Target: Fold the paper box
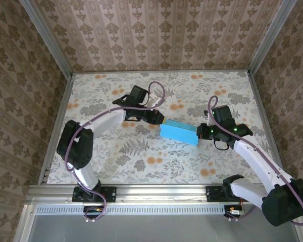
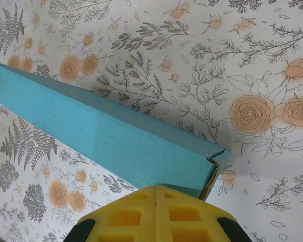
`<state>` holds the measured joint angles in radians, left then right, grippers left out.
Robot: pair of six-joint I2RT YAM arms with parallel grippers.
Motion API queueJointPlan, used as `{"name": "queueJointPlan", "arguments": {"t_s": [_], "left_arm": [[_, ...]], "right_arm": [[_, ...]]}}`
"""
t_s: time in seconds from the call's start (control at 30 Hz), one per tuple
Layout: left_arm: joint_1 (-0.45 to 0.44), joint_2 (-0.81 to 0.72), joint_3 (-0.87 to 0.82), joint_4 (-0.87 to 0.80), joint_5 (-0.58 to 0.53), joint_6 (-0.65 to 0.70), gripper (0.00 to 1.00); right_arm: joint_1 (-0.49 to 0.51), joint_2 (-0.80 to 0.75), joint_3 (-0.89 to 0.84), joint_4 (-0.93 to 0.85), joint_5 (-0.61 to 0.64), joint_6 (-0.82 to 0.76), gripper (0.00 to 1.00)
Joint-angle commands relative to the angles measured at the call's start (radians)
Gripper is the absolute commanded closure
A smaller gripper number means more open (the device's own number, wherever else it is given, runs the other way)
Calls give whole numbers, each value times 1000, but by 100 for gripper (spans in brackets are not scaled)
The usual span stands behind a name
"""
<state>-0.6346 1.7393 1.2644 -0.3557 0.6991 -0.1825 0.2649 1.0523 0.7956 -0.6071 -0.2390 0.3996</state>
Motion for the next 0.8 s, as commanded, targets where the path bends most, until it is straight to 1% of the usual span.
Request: {"name": "queueJointPlan", "arguments": {"t_s": [0.0, 0.1, 0.17, 0.27, 0.3, 0.33, 0.37, 0.4, 0.63, 0.77], "left_arm": [[-17, 16, -56, -77, -49, 23, 87], [-22, 8, -48, -78, -49, 41, 87], [-22, 3, -42, -76, -49, 47, 87], [-22, 3, -33, -71, -49, 49, 87], [-22, 4, -33, -68, -49, 48, 86], [-22, 3, -30, -66, -49, 48, 86], [-20, 3, -27, -65, -49, 46, 86], [-19, 3, -27, -65, -49, 45, 85], [-12, -4, -9, -40, -29, 24, 81], [-2, -23, -3, -3, 2, -7, 74]], "right_arm": [[0, 4, -21, -68, 6, -13, 100], [2, -19, 40, -78, -26, -47, 80], [11, -6, 82, -77, -48, -64, 57], [60, 54, 178, -106, -5, -112, 27], [79, 72, 201, -110, 12, -134, 20], [98, 96, 225, -117, 30, -163, 10], [111, 116, 246, -129, 48, -184, 4], [122, 140, 273, -144, 67, -211, 0], [195, 278, 377, -240, 158, -397, 0], [201, 333, 399, -243, 197, -431, 0]]}}
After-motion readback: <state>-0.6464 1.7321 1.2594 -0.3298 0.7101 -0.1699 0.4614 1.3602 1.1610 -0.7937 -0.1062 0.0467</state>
